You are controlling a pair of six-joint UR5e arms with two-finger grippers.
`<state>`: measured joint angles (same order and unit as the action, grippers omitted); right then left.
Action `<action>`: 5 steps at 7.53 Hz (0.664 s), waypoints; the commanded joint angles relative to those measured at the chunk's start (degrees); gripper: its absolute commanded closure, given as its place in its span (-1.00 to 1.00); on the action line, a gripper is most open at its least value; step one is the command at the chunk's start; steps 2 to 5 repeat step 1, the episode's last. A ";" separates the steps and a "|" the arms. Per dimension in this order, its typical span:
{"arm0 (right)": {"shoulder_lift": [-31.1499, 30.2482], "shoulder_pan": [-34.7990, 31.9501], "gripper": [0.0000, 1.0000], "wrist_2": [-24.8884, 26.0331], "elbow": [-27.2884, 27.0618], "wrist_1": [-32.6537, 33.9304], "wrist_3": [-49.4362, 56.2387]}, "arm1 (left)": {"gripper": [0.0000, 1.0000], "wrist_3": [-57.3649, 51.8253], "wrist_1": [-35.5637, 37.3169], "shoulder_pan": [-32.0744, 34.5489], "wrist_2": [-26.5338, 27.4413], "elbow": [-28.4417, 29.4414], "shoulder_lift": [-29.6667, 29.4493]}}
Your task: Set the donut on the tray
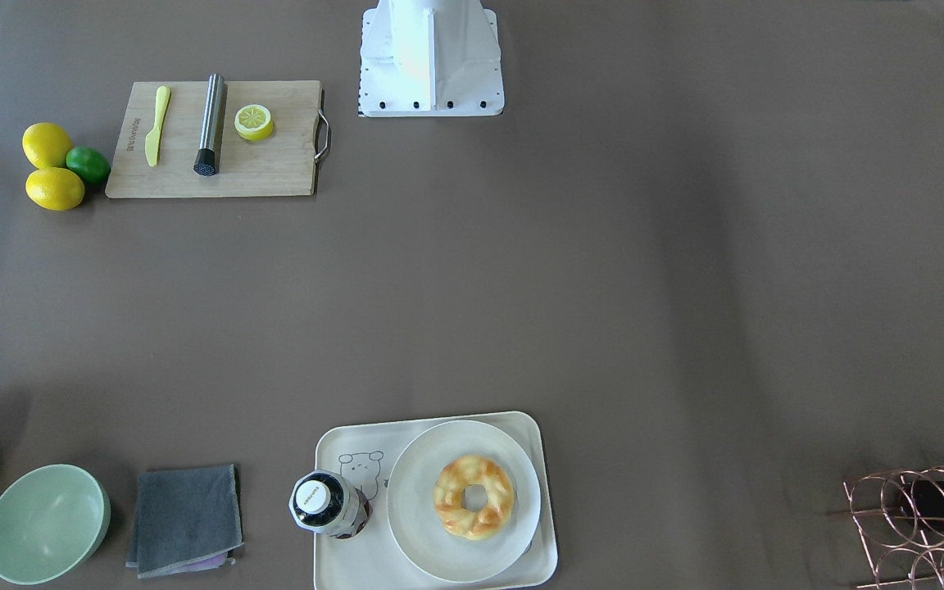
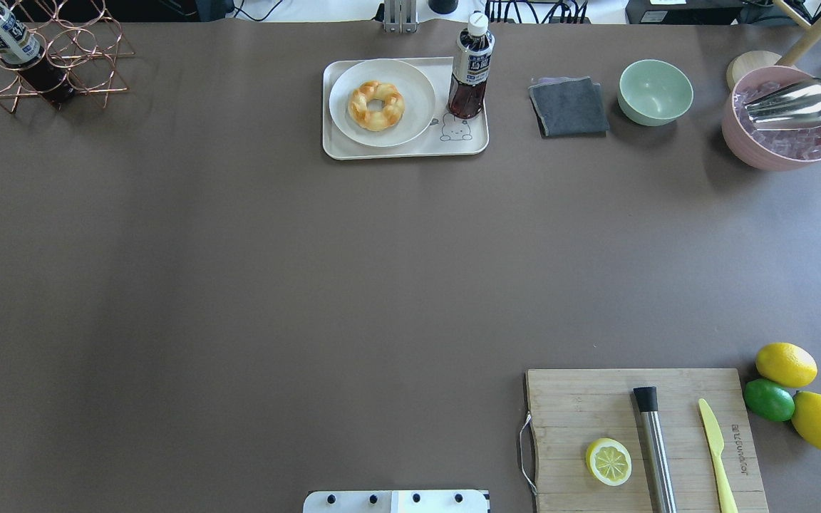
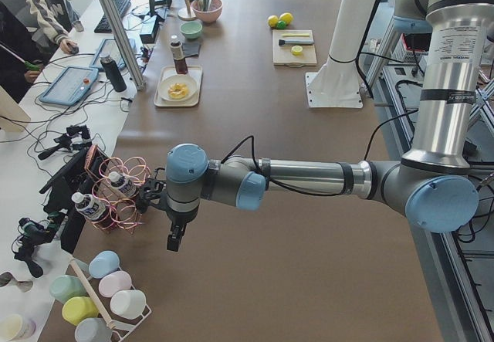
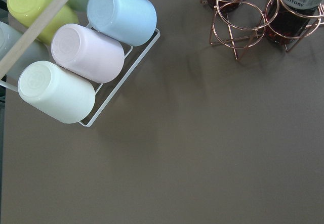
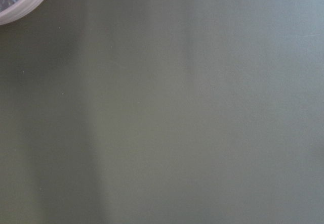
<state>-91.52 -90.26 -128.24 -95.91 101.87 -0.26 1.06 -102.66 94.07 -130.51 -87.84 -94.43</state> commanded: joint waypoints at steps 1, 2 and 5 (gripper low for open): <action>-0.41 0.00 -1.00 -0.08 -0.33 0.00 0.00 | -0.96 0.00 0.01 -0.28 0.00 0.04 -0.14; -0.41 0.00 -1.00 -0.08 -0.33 0.00 0.00 | -0.96 0.00 0.01 -0.28 0.00 0.04 -0.14; -0.41 0.00 -1.00 -0.08 -0.33 0.00 0.00 | -0.96 0.00 0.01 -0.28 0.00 0.04 -0.14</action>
